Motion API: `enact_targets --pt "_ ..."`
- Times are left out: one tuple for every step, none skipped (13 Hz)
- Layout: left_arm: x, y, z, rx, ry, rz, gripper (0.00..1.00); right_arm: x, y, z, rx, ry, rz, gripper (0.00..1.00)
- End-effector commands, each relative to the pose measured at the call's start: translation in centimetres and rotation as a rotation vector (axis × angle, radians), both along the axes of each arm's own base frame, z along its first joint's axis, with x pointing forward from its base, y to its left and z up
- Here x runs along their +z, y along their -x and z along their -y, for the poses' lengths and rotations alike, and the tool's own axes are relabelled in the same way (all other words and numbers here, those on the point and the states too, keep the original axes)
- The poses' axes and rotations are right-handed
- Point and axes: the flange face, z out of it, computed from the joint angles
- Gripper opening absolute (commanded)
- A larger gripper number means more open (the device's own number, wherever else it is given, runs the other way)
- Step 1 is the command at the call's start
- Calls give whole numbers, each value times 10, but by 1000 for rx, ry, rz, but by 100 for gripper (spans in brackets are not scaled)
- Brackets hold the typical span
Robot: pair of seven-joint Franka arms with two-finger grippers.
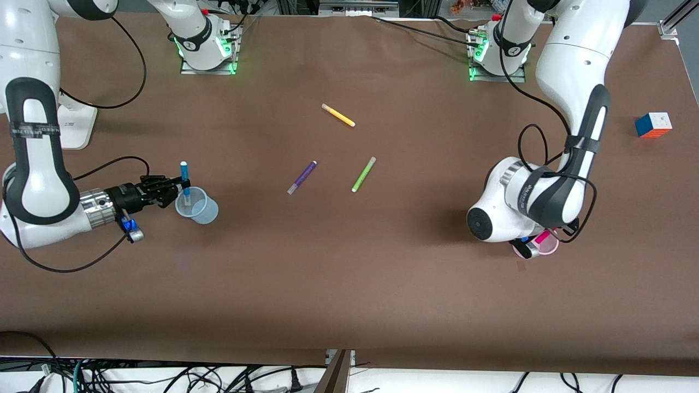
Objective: Place pink and blue markers in matching cups
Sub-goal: 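Drop the blue marker into the blue cup while the left gripper drops pink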
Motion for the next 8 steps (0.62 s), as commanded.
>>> enact_targets --pt "4 -2 5 -47 -49 4 91 1 -7 3 -28 -17 38 0" --pt "6 -1 12 -62 -49 1 100 -5 -7 4 -34 -11 39 0" --pt "6 1 25 -79 -53 1 100 -8 -8 5 -37 -6 41 0" --pt "7 2 28 -79 -54 4 100 -12 -8 5 -41 -4 39 7" --pt "9 0 27 -74 -51 13 100 -15 -9 4 -40 0 41 57" --pt "11 -1 23 -60 -36 18 100 -15 -10 5 -47 6 50 88" --pt "12 -2 21 -45 -32 33 100 -14 -11 5 -47 6 53 98" --pt "11 0 26 -33 -44 64 100 -9 -12 4 -44 5 54 99"
